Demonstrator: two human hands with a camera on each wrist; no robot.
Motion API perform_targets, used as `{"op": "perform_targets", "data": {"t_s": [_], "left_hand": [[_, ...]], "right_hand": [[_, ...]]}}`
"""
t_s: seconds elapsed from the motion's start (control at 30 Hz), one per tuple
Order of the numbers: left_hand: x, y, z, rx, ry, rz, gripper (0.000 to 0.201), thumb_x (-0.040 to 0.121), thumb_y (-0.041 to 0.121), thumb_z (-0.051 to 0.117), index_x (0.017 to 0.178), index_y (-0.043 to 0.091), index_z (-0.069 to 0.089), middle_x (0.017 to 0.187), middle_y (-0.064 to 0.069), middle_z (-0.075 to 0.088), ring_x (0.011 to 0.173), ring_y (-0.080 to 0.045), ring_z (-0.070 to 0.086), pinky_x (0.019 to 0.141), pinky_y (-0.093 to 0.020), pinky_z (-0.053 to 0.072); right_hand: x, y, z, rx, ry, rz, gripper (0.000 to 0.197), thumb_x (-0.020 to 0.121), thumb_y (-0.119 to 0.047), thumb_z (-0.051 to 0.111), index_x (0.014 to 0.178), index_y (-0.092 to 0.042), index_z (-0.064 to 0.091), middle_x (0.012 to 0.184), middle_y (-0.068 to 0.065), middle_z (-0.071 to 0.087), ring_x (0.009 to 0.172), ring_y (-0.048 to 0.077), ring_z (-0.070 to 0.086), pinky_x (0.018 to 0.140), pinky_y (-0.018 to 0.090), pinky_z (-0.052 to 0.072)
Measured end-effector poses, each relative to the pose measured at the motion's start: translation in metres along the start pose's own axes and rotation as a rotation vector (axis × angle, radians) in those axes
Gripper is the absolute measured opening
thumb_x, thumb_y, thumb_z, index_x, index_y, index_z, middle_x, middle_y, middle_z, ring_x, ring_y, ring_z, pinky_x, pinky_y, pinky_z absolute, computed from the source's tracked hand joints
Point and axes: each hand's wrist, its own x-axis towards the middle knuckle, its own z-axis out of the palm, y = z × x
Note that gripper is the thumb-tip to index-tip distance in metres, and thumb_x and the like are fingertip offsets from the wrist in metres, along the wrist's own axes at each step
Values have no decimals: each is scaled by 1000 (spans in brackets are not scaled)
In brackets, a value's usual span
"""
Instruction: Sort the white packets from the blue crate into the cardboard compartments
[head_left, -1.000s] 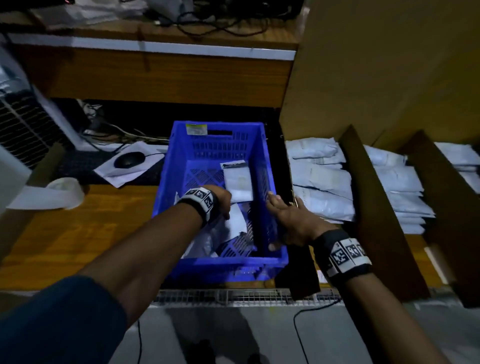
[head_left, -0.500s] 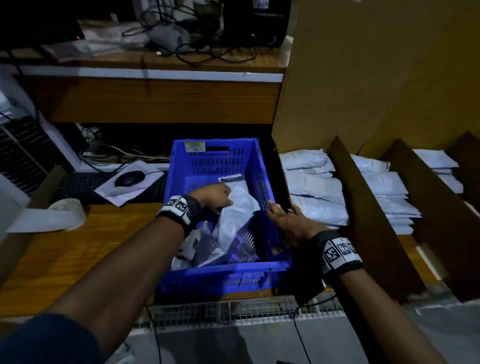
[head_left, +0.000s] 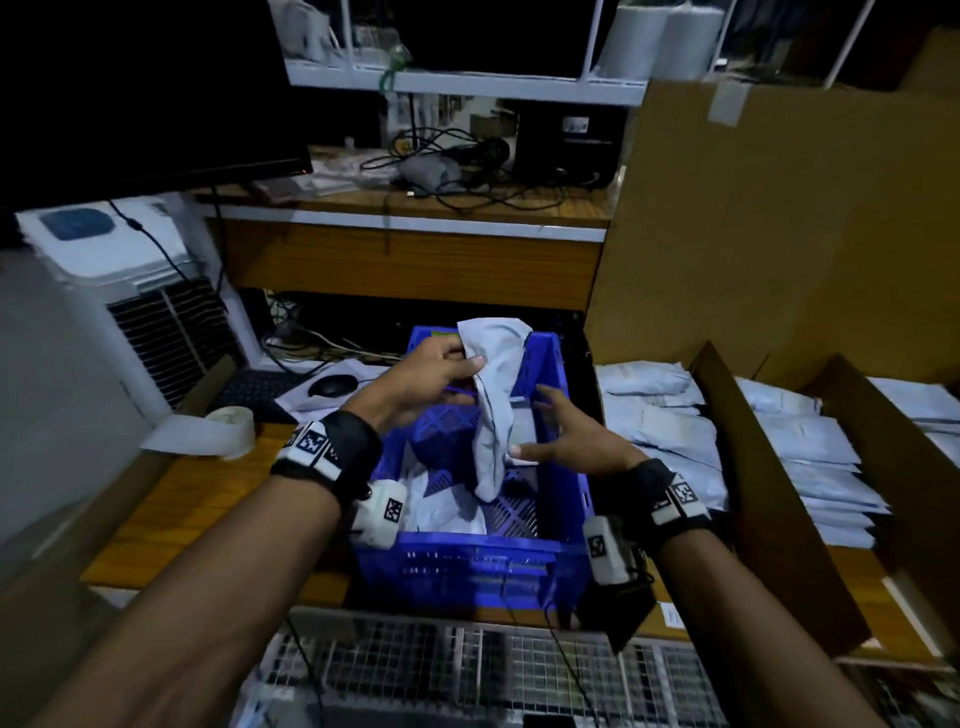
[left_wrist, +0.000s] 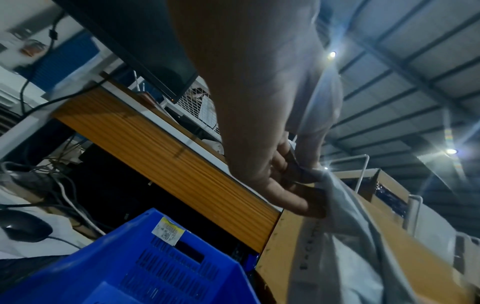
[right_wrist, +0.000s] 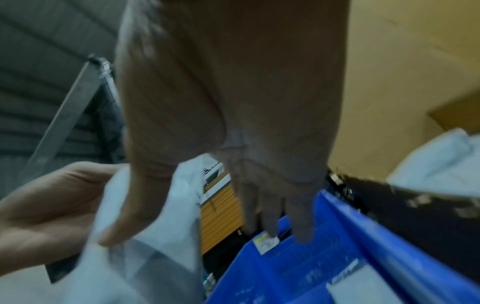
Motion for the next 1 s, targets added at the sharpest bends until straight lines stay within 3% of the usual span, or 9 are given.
{"op": "perform_targets", "data": {"t_s": [0.07,0.2,0.33,0.43,0.57,0.67,0.77,0.9,1.0], "left_hand": [[-10,11,3,-66,-4,14,25,106,13,61,130,13,67,111,-2,77,102,-21,74,81,-39,62],[-25,27,8,-166,-34,46,36,107,11,57,142,7,60,123,-10,74,109,-23,73,86,-42,63],[-27,32,14,-132,109,80,30,108,17,60,135,6,64,121,-8,75,109,-22,73,94,-46,62],[-26,33,21,-55,273,122,13,105,14,63,111,5,70,101,-6,79,91,-16,75,77,-34,64],[-24,28,33,-5,418,124,17,106,21,65,93,12,70,85,1,76,77,-8,71,66,-28,58],[-20,20,38,-54,553,92,23,103,33,70,110,12,66,105,-6,75,91,-19,72,76,-35,63],[-24,16,51,-54,598,44,52,93,59,73,120,17,58,116,-7,70,91,-22,72,79,-40,65],[-30,12,84,-189,341,-14,86,80,80,72,129,10,61,124,-10,72,104,-20,75,78,-41,65],[-32,10,99,-336,224,-2,93,77,88,66,138,17,63,132,-6,72,119,-23,72,91,-50,63]], "right_hand": [[-7,0,8,199,-99,-3,129,64,-45,99,165,-25,22,162,6,47,152,21,41,118,42,44],[-29,-5,22,322,-178,-119,69,91,-6,81,151,-18,49,136,9,71,128,26,67,109,46,54],[-50,-12,22,347,-99,-162,41,96,-12,78,135,-13,67,130,2,75,122,21,71,106,39,55],[-60,-11,17,317,-60,-156,34,96,-15,78,129,-12,71,125,2,77,117,21,73,102,41,56],[-63,-3,5,175,-37,-121,33,90,-26,86,119,-14,77,115,7,80,108,37,74,99,58,56],[-65,1,-4,39,101,-146,36,83,-33,91,116,-23,78,110,-6,80,104,16,76,97,50,59],[-63,5,-8,-296,416,-287,29,80,-39,87,97,-23,69,93,-6,70,86,17,64,72,46,53],[-65,-7,6,-671,744,-311,33,82,-33,78,104,-28,55,100,-5,52,81,24,54,53,34,29],[-68,-14,11,-758,890,-273,38,75,-24,77,107,-25,55,102,-2,54,88,27,56,52,30,29]]}}
